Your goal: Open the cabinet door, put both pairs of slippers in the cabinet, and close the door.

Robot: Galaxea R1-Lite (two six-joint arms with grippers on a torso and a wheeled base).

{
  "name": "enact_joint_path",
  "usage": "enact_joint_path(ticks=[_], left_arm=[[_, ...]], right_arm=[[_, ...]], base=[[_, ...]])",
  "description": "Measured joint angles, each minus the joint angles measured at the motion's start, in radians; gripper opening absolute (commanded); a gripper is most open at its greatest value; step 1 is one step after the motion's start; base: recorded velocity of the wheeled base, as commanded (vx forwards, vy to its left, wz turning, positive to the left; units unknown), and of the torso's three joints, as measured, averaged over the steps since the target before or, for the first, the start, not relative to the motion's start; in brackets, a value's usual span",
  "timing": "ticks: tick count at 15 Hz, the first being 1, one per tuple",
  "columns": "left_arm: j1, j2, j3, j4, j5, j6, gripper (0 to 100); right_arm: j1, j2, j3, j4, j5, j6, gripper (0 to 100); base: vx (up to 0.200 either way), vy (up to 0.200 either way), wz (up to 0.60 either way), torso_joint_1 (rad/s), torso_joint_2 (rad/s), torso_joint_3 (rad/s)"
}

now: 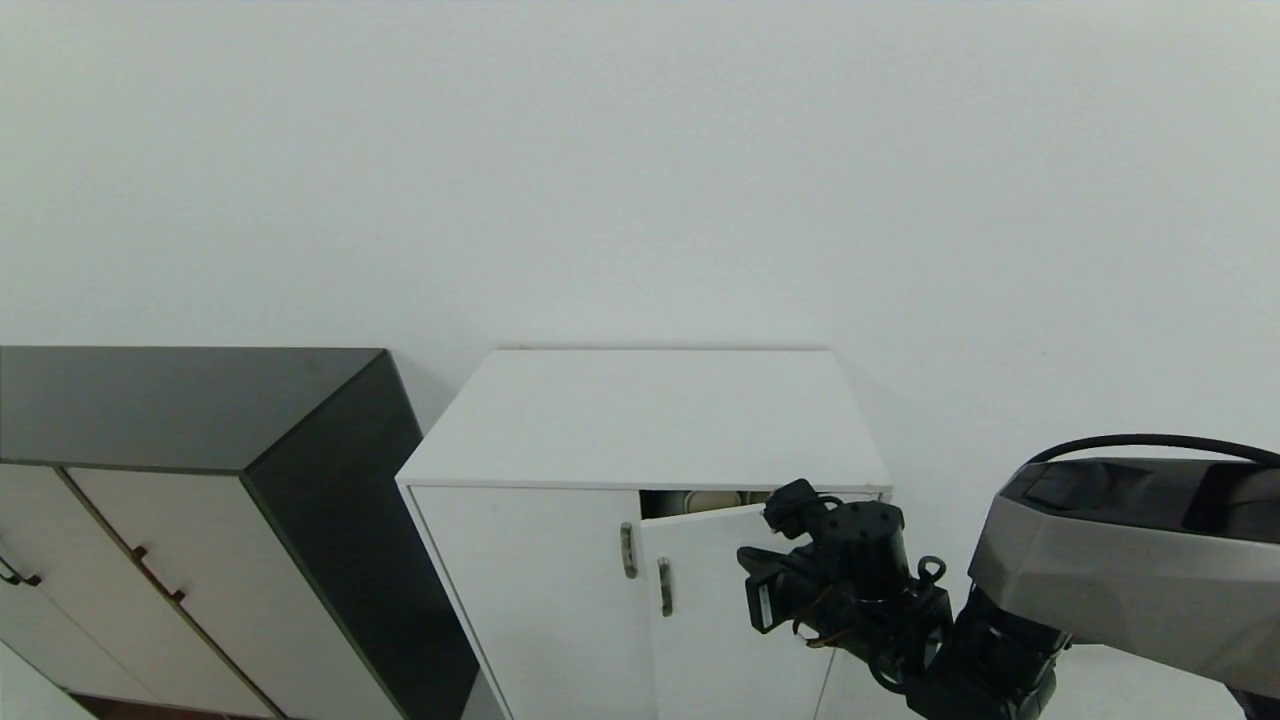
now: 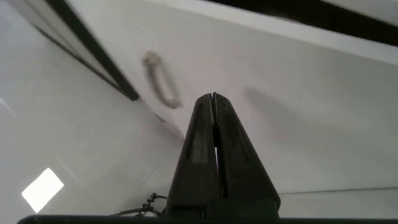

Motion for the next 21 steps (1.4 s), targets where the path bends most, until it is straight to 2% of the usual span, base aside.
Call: enact_joint_path(ticks=[21], left_arm=[[0.000, 0.000, 0.000, 0.000, 0.000, 0.000, 0]], right_arm=[[-0.062, 0.119, -0.125, 0.002, 0.014, 0.002, 0]], base=[[0.000, 0.000, 0.00, 0.000, 0.00, 0.000]])
